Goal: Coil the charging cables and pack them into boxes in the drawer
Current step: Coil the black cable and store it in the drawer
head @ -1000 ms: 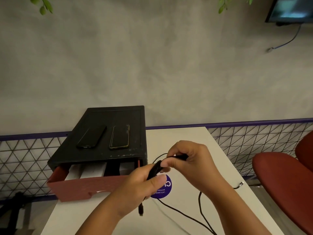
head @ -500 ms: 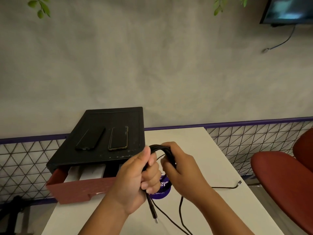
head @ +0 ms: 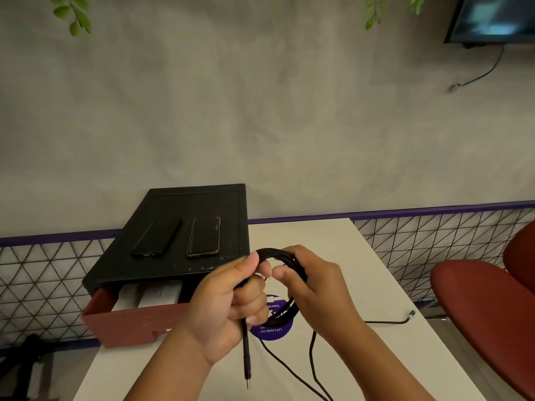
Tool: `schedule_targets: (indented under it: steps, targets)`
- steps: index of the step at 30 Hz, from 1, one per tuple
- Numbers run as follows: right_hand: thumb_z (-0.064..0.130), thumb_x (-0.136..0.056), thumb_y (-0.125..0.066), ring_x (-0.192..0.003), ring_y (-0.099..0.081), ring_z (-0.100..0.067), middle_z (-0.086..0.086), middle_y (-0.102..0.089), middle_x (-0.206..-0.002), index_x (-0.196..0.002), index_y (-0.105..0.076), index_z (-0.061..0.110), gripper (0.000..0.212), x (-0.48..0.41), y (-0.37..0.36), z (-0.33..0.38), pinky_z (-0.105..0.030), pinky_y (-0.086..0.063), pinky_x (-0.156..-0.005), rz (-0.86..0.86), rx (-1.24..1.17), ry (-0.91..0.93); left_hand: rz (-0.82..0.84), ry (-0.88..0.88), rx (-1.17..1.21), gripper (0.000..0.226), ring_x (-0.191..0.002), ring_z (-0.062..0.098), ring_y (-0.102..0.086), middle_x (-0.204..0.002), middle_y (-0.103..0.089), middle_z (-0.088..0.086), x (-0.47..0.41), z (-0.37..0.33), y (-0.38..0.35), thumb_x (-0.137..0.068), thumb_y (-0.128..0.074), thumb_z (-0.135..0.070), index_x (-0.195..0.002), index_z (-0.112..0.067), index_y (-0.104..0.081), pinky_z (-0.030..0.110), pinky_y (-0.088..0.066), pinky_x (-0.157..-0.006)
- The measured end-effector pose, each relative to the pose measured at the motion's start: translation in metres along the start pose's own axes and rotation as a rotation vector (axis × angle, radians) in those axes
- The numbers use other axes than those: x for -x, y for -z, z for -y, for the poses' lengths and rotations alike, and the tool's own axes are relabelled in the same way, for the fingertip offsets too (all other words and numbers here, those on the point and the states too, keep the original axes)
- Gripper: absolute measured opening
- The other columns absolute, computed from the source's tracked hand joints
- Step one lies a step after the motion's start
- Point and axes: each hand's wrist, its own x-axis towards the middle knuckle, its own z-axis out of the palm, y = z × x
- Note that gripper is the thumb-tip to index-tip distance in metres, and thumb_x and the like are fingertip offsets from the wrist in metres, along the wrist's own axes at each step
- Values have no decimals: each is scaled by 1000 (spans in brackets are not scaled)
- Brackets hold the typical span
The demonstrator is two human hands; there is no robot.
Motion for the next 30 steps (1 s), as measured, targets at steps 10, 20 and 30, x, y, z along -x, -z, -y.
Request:
schedule_targets:
  steps: [10, 20, 30]
  targets:
    - [21, -93, -53, -85, -60, 1, 13, -66, -88, -101, -71, 14, 20, -1, 23, -66, 2, -37, -67, -200, 115, -275, 97, -216, 330, 46, -43, 9, -32, -52, -37, -4, -7, -29, 28, -87, -51, -22, -126, 3, -54, 23, -43, -49]
    - [24, -94, -51, -56, -43, 0, 15, -53, -60, -96, -64, 13, 17, 23, 0, -26, -17, -34, -58, 523, 138, -186, -155, -407, -9, 31, -41, 4, -31, -52, -36, -6, -14, -17, 8, -89, -40, -17, -118, -14, -50, 17, -37, -44]
    - [25, -91, -57, -74, -53, -1, 13, -60, -85, -120, -59, 24, 29, 20, 13, 17, -11, -39, -67, 738, 244, -22, -312, -335, -931, 18, -81, 11, -55, -90, -57, 1, -26, 29, 12, -98, -39, -27, -111, -22, -49, 28, -45, -74]
